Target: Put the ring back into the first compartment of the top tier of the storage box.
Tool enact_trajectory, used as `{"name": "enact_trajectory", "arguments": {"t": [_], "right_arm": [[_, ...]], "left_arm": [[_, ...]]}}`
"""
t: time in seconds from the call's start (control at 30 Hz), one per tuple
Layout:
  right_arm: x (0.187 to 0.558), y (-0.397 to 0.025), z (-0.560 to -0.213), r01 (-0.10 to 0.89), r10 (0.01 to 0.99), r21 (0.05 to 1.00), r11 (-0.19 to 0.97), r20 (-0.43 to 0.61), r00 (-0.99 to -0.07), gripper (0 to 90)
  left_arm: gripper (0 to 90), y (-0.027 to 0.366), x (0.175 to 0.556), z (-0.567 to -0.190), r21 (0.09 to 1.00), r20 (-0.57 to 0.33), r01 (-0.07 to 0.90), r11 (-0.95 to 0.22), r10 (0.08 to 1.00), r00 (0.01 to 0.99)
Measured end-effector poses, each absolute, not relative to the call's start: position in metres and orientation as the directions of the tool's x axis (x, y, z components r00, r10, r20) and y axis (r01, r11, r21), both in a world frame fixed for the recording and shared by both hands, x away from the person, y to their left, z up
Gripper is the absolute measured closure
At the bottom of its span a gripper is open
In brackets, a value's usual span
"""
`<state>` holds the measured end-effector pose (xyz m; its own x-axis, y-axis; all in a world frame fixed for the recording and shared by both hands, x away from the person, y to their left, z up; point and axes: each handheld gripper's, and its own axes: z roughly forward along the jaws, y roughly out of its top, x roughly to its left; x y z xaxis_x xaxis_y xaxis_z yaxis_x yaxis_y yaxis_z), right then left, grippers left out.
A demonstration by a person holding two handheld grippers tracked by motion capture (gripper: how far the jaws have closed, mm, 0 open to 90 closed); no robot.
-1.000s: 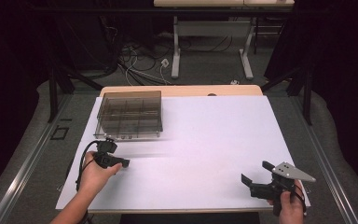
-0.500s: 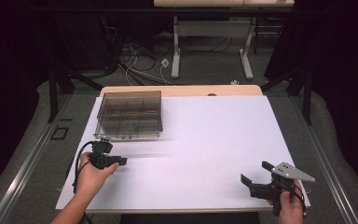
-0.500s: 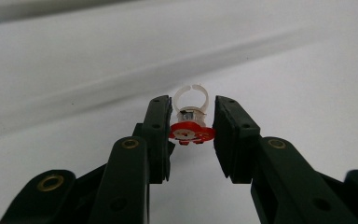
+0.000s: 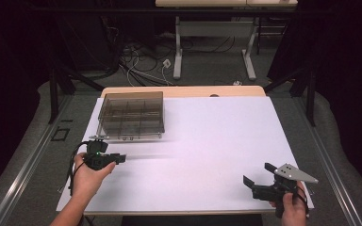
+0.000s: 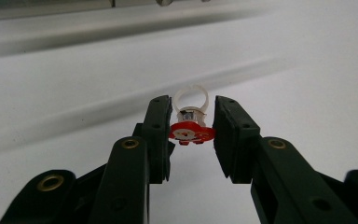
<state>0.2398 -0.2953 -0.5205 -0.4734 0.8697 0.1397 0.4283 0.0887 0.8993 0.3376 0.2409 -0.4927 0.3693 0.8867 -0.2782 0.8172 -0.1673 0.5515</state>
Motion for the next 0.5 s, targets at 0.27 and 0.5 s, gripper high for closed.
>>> {"name": "enact_trajectory", "arguments": {"t": [0.27, 0.5], "right_arm": [[0.24, -0.295, -0.52, 0.425, 0.867, 0.902, 0.081, 0.146, -0.476, 1.4], [0.24, -0.296, -0.52, 0.421, 0.868, 0.903, 0.084, 0.141, -0.477, 1.4]], "left_arm": [[67.2, 0.239, 0.334, -0.484, 0.595, -0.272, 0.788, -0.155, 0.884, 0.379], [67.2, 0.238, 0.333, -0.476, 0.637, -0.256, 0.756, -0.151, 0.883, 0.392]]}}
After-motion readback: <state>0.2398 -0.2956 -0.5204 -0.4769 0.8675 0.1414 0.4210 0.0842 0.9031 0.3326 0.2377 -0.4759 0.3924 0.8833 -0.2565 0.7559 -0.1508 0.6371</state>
